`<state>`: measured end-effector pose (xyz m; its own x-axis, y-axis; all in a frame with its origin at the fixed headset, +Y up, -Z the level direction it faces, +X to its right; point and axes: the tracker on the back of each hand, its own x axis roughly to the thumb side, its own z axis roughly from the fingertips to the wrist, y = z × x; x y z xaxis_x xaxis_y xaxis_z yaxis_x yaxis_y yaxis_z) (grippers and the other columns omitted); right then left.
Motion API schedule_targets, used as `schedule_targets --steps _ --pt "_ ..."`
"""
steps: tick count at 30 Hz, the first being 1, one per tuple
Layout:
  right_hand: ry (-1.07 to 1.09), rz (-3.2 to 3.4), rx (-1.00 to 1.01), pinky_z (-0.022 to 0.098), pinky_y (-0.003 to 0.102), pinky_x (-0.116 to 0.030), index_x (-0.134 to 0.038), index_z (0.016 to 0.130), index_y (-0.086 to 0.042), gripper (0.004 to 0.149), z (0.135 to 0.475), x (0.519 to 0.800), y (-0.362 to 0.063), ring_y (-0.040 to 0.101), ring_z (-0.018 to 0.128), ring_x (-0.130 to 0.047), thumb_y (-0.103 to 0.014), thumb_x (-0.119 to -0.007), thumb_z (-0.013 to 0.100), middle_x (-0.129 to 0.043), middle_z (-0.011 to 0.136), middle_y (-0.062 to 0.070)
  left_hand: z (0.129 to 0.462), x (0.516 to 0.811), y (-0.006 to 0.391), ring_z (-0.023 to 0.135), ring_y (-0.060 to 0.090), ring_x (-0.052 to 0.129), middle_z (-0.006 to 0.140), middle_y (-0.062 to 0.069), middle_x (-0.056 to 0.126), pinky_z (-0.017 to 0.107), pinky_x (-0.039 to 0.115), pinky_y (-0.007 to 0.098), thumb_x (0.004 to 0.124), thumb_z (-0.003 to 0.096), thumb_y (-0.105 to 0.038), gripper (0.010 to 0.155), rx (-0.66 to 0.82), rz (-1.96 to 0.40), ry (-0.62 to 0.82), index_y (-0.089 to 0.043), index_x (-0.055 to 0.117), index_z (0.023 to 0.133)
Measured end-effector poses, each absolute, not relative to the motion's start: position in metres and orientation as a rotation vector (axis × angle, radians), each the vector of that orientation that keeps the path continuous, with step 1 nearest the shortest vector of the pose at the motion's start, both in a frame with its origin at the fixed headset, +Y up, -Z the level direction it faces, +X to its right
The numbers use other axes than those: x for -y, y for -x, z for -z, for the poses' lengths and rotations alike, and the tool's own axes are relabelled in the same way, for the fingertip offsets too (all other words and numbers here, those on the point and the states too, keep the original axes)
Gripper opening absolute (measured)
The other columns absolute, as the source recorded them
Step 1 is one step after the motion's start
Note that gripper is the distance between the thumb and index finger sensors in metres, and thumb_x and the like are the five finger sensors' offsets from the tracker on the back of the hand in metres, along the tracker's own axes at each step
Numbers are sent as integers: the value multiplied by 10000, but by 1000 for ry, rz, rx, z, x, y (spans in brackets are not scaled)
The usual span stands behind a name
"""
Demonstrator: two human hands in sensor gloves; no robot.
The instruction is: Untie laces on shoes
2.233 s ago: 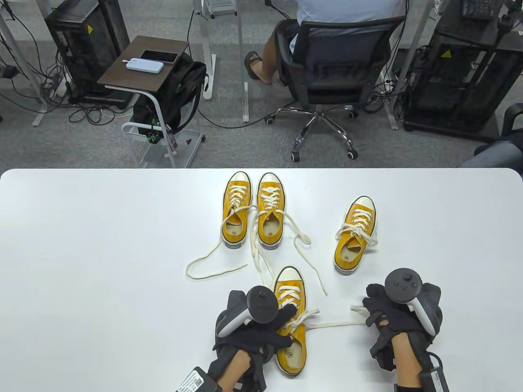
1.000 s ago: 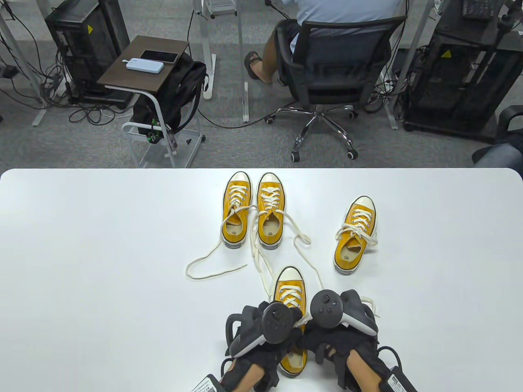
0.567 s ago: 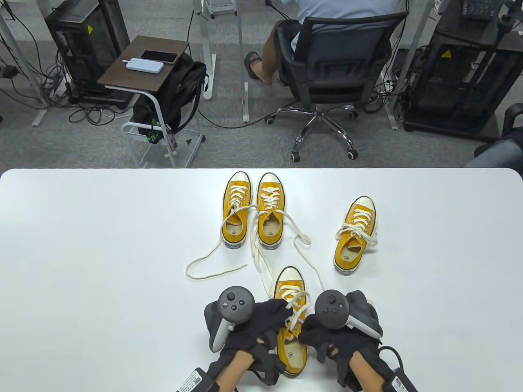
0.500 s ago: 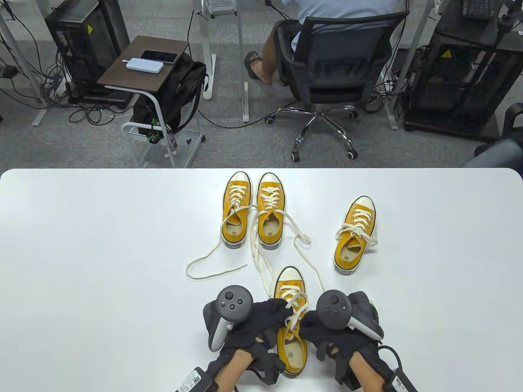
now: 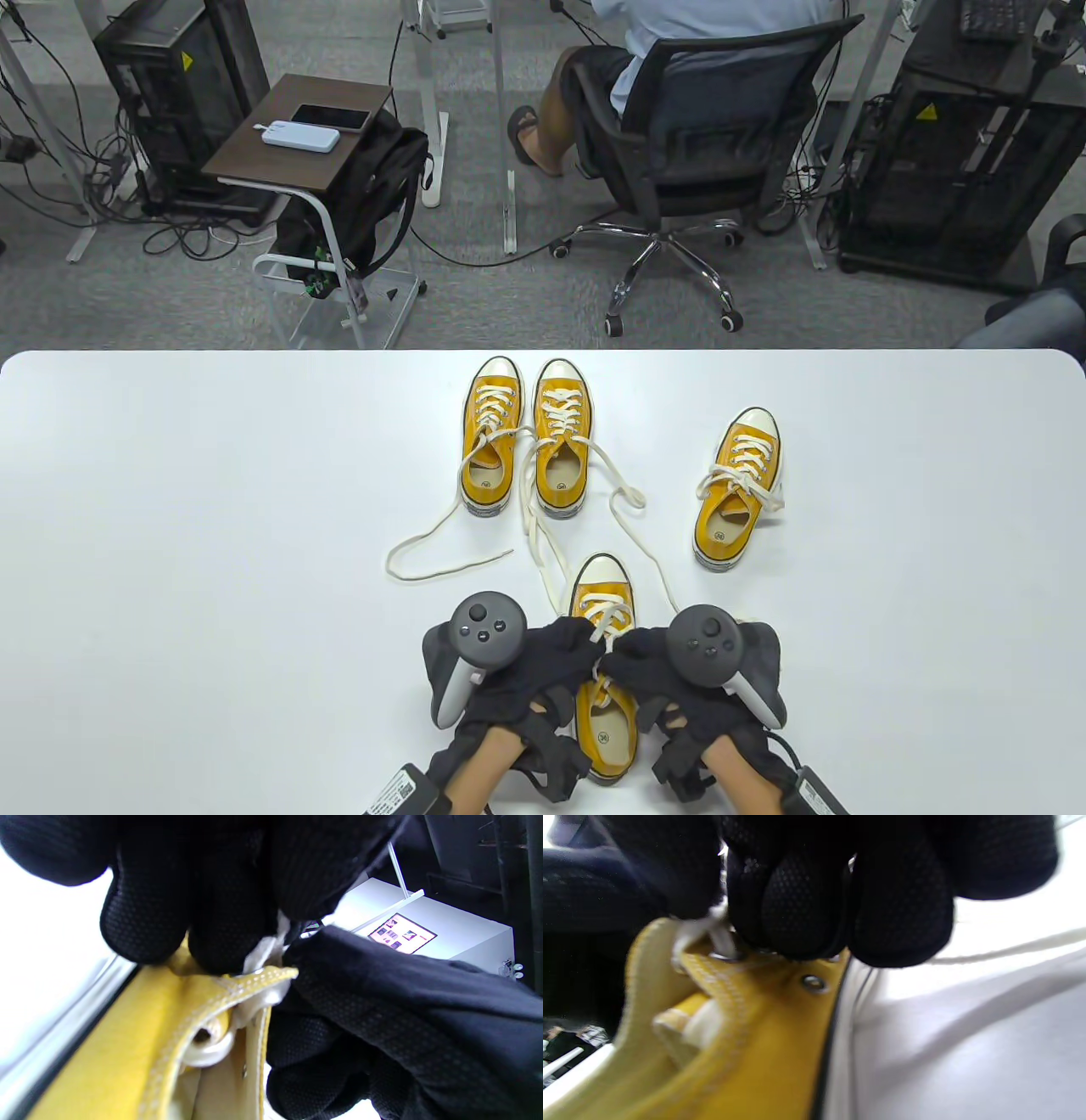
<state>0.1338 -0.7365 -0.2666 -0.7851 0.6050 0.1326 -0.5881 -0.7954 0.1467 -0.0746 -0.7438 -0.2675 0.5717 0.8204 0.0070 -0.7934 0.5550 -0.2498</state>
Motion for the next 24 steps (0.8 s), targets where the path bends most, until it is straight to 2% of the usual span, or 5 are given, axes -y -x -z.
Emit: schedule_targets --steps 7,19,24 --pt "-224 -2338 -276 413 570 -792 -894 727 -165 365 271 736 -150 372 505 -992 -389 -871 440 -974 659 137 269 749 78 560 323 1068 669 31 1073 371 878 484 803 466 -377 404 94 -993 267 -223 912 824" --pt "-173 -2145 -179 427 570 -798 -880 702 -203 332 273 722 -172 385 540 -1000 -426 -857 457 -973 714 154 269 749 81 578 337 1049 692 43 1051 388 864 492 800 471 -365 403 92 -975 263 -223 893 836" --pt "-102 -1899 -172 435 583 -784 -818 732 -183 351 276 716 -197 400 559 -986 -427 -802 480 -937 754 188 270 750 81 579 342 1049 694 45 1051 385 865 494 799 470 -362 405 89 -980 274 -214 893 835"
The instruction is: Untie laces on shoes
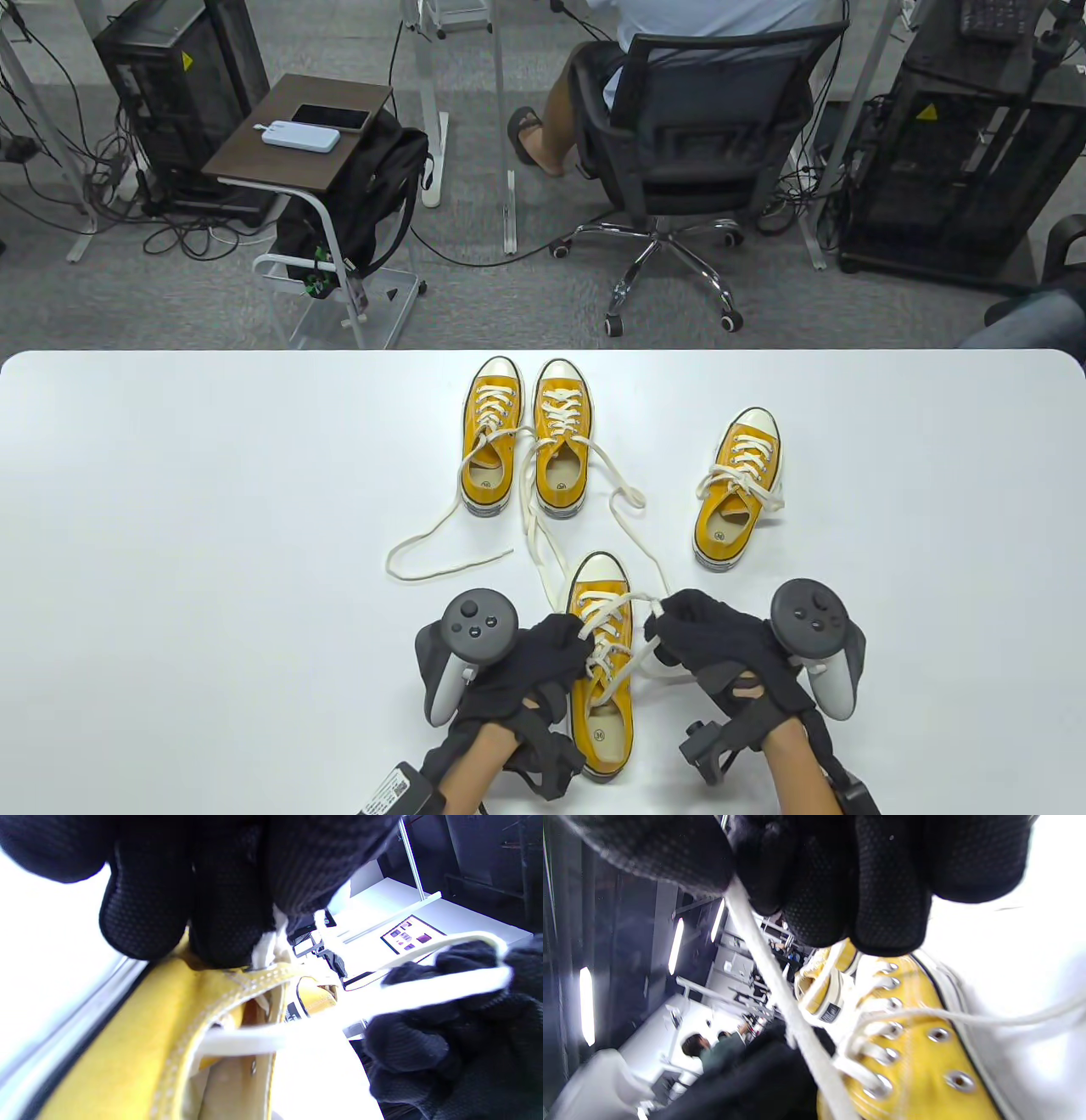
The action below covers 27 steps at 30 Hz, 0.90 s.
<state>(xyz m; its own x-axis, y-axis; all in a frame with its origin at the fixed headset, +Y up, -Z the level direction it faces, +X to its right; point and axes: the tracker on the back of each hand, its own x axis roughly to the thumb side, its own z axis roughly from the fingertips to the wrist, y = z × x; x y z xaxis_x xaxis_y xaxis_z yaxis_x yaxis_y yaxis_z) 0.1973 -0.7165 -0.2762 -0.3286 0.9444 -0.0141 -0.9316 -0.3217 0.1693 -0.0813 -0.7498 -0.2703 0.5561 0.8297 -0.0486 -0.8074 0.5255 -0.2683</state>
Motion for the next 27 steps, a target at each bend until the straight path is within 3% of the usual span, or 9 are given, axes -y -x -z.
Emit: schedule_targets --steps 8,13,17,19,21,27 --pt "104 -1881 -46 447 617 -740 -780 760 -150 361 280 715 -253 456 590 -939 -399 -778 499 -877 804 252 271 750 81 576 337 1052 694 38 1052 382 867 493 798 470 -365 404 91 -972 273 -218 892 835" --pt "189 -2345 -20 450 620 -739 -810 756 -147 362 282 716 -250 461 593 -941 -381 -817 479 -893 803 251 270 749 80 585 343 1042 702 41 1046 393 858 494 798 472 -373 402 105 -974 263 -242 894 840" --pt "98 -2471 -555 462 632 -734 -848 766 -144 363 287 735 -237 468 603 -948 -357 -853 472 -910 807 256 266 742 77 636 361 1008 780 59 1008 426 843 498 805 471 -384 386 138 -951 219 -315 903 838" --pt "145 -2508 -550 455 646 -730 -873 760 -130 367 288 736 -237 490 599 -946 -336 -875 457 -915 806 277 263 737 74 680 379 977 852 88 953 458 824 513 811 468 -380 383 164 -912 188 -332 904 836" --pt "197 -2535 -522 464 655 -722 -864 831 -105 456 286 734 -240 508 627 -932 -369 -857 459 -883 858 305 262 734 71 724 391 945 907 106 903 487 808 524 820 465 -373 375 208 -900 183 -374 905 829" --pt "231 -2513 -199 465 640 -727 -834 863 -106 489 283 720 -245 491 627 -933 -398 -812 471 -878 858 293 264 728 63 862 425 817 1078 129 703 555 745 559 856 461 -343 366 408 -825 255 -416 916 815"
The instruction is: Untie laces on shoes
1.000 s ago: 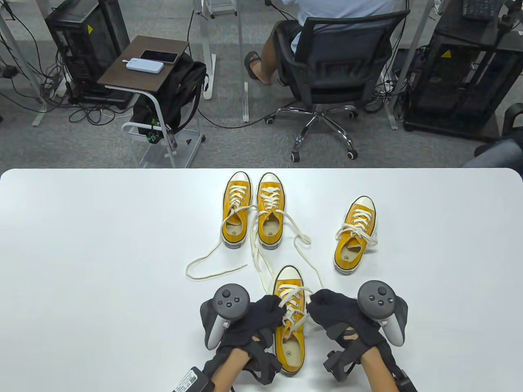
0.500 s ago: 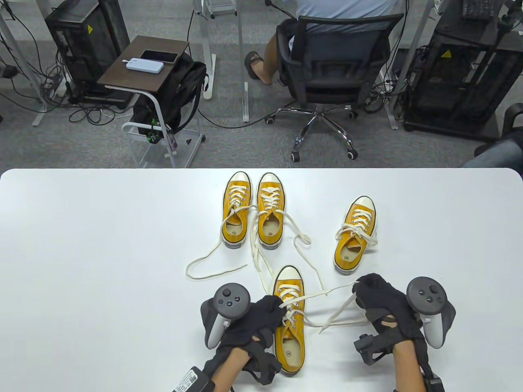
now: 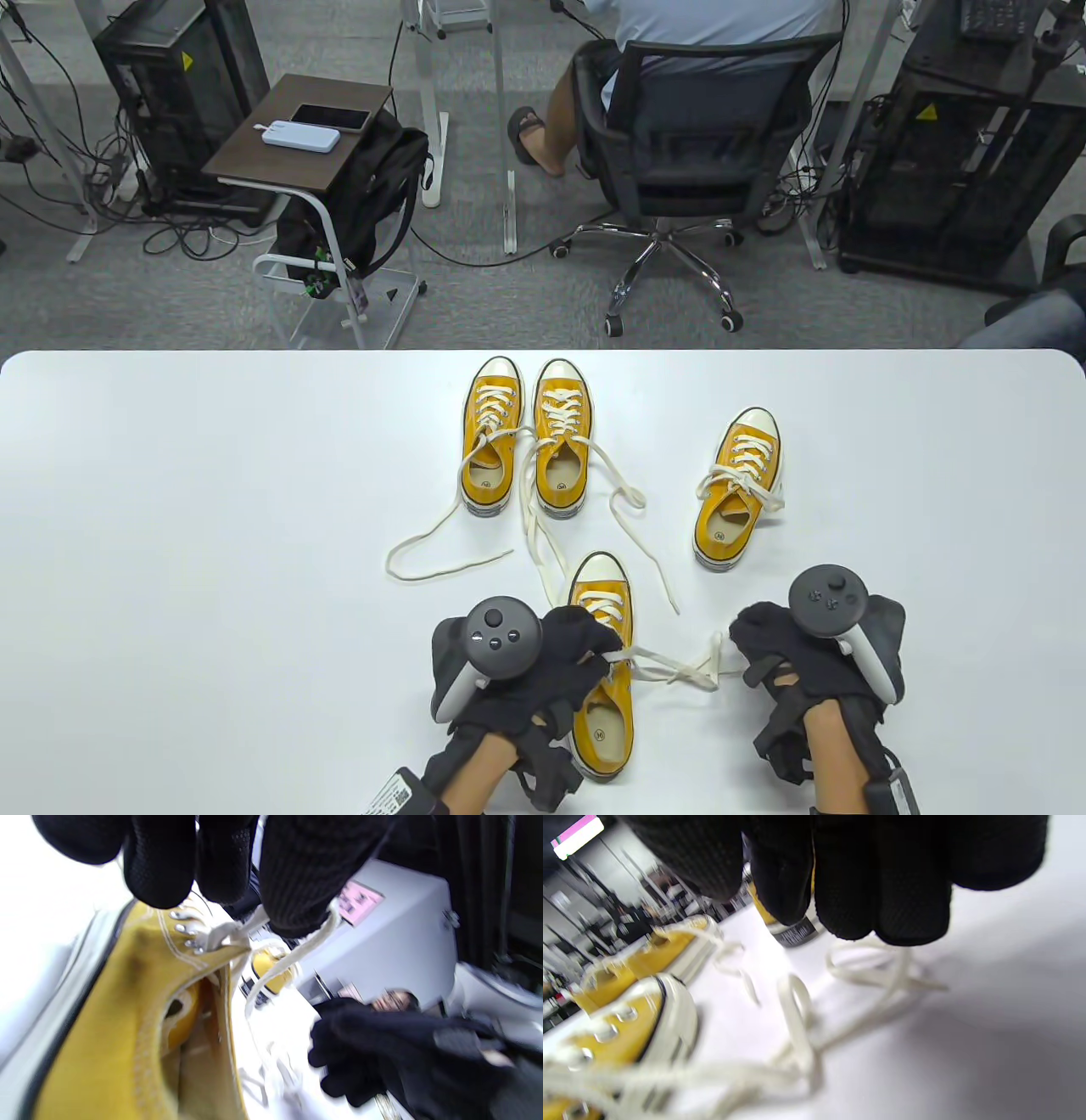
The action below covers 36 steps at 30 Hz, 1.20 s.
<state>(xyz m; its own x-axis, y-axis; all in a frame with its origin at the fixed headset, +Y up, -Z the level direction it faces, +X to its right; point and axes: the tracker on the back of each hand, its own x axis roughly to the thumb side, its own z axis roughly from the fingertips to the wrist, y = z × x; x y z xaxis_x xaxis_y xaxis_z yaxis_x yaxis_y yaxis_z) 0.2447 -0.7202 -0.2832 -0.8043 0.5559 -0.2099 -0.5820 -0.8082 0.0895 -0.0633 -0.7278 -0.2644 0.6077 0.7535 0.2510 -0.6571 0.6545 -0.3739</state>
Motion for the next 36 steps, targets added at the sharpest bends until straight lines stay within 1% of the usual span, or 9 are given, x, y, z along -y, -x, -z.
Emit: schedule_targets --steps 3,10,14,16,19,25,26,31,36 --pt "56 -2442 -69 456 621 -742 -892 785 -159 385 284 717 -228 466 600 -948 -355 -835 458 -921 809 252 265 729 58 924 428 757 1119 116 651 597 711 580 870 459 -359 355 509 -674 335 -449 933 796" --pt "-383 -2489 -364 415 586 -780 -915 758 -163 381 276 727 -160 398 499 -993 -357 -880 432 -990 665 167 265 725 60 909 398 814 1100 67 724 596 736 569 833 476 -303 378 549 -671 357 -447 943 808" --pt "-439 -2541 -357 424 589 -776 -899 785 -156 427 272 730 -146 390 500 -987 -374 -890 419 -980 677 158 268 722 74 830 414 889 1041 111 808 544 780 553 781 496 -396 448 478 -803 276 -417 858 937" --pt "-445 -2556 -374 426 589 -775 -893 796 -154 447 271 732 -145 391 502 -982 -389 -891 415 -977 676 156 269 722 83 715 402 962 908 109 935 483 815 534 773 493 -379 455 346 -871 210 -312 881 930" --pt "-433 -2572 -341 431 591 -772 -885 803 -156 463 271 731 -145 385 499 -980 -401 -892 411 -974 670 151 270 727 86 630 391 998 810 100 996 433 831 526 805 482 -409 450 242 -870 264 -260 917 892" --pt "-456 -2554 -300 430 591 -774 -883 809 -144 480 270 733 -139 374 481 -981 -403 -895 405 -976 659 142 265 731 67 610 350 998 764 33 1003 439 832 509 873 441 -439 473 279 -661 272 -263 906 880" --pt "-457 -2554 -291 427 592 -775 -889 803 -138 478 270 734 -137 373 473 -983 -398 -898 403 -980 651 142 263 730 67 600 340 1002 742 21 1010 439 836 504 875 438 -452 459 221 -636 258 -276 915 860" --pt "-464 -2561 -265 427 589 -778 -888 799 -130 472 269 735 -134 362 462 -984 -387 -898 403 -981 639 130 261 731 62 566 334 1011 660 18 1028 421 843 508 877 438 -400 404 190 -652 243 -226 944 796" --pt "-449 -2554 -210 421 582 -785 -893 784 -136 459 269 736 -132 348 447 -988 -390 -898 401 -985 618 116 263 735 62 639 349 976 720 30 983 458 824 514 840 457 -365 412 217 -679 282 -211 904 833"
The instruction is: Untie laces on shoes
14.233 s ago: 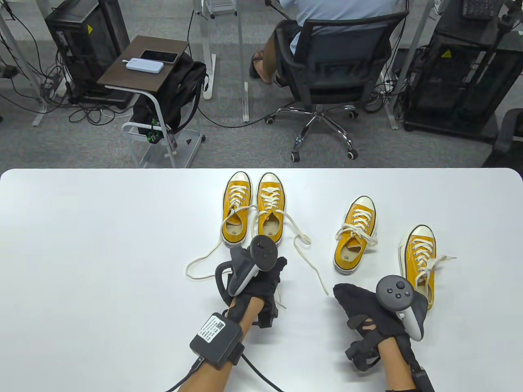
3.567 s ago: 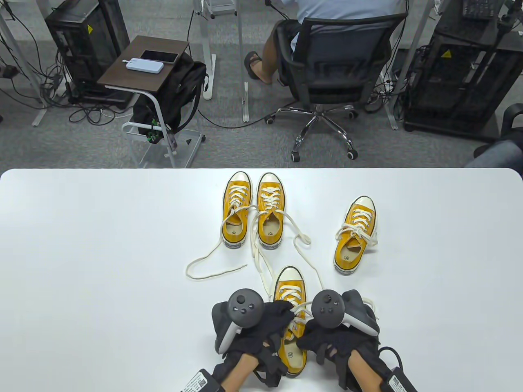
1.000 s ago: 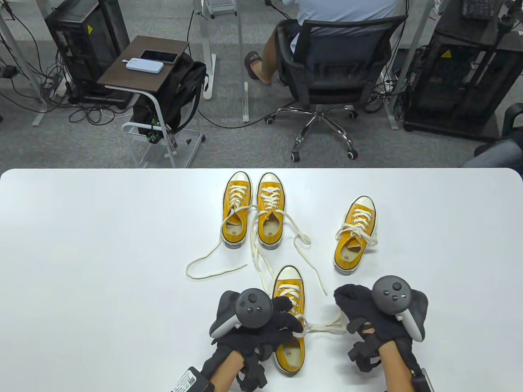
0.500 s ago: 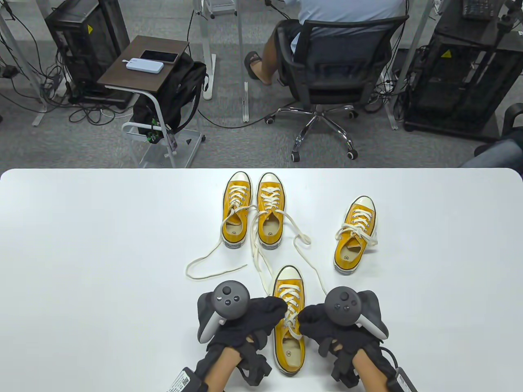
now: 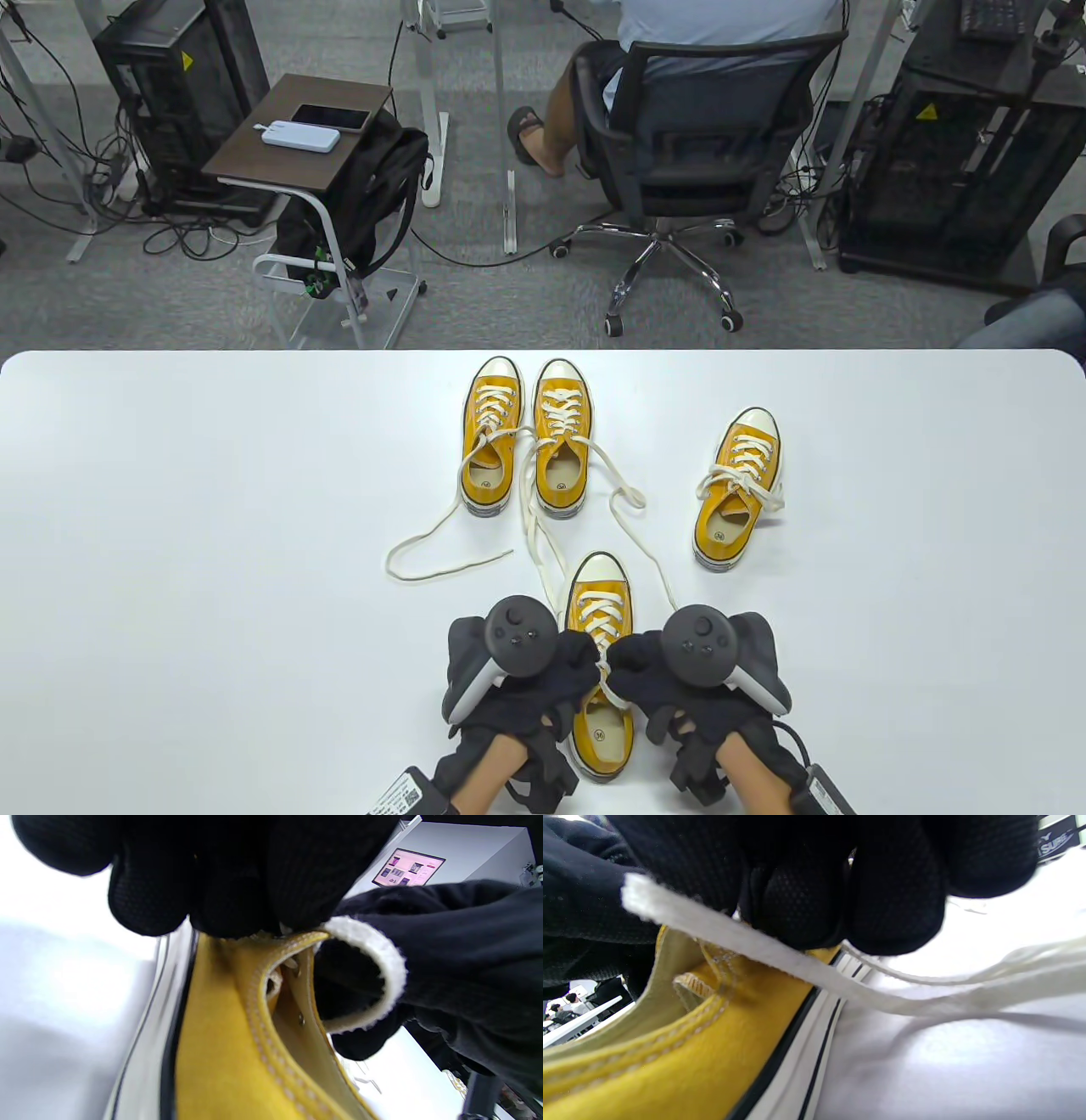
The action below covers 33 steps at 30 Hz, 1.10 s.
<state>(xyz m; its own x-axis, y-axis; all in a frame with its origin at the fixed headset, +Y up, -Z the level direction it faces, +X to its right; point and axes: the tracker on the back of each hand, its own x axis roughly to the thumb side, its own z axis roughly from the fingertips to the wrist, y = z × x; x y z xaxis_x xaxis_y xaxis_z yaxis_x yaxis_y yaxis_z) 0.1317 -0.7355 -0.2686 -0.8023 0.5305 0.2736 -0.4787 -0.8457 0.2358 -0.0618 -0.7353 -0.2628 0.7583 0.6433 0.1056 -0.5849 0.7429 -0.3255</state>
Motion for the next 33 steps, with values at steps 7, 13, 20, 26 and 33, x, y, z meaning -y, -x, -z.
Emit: schedule_targets --steps 7,13,20,26,33 --pt "-401 -2489 -161 406 568 -802 -904 733 -146 410 269 741 -131 324 415 -999 -373 -909 391 -988 564 81 264 735 64 647 341 987 714 14 1004 460 833 506 856 445 -355 394 257 -694 231 -233 926 812" --pt "-359 -2486 -156 430 576 -793 -921 707 -209 359 270 741 -136 338 452 -996 -423 -912 419 -993 592 84 264 737 68 660 354 1004 730 12 1015 451 848 504 849 453 -364 389 209 -747 265 -257 919 821" --pt "-298 -2399 -249 440 587 -782 -927 716 -222 343 275 748 -145 352 462 -997 -403 -912 424 -1007 638 99 263 737 70 653 376 1004 752 45 1023 445 840 512 832 467 -358 391 167 -773 279 -271 916 839" --pt "-276 -2339 -277 445 587 -779 -920 720 -230 338 276 750 -148 353 473 -993 -407 -900 433 -999 647 127 261 735 68 650 385 990 790 60 1012 453 822 526 855 448 -442 474 198 -786 244 -255 924 878" --pt "-236 -2275 -326 444 590 -774 -922 716 -231 332 278 754 -152 357 472 -988 -405 -903 434 -991 654 137 256 729 58 610 333 1011 676 15 1030 444 840 511 871 438 -386 398 215 -643 188 -238 931 802"
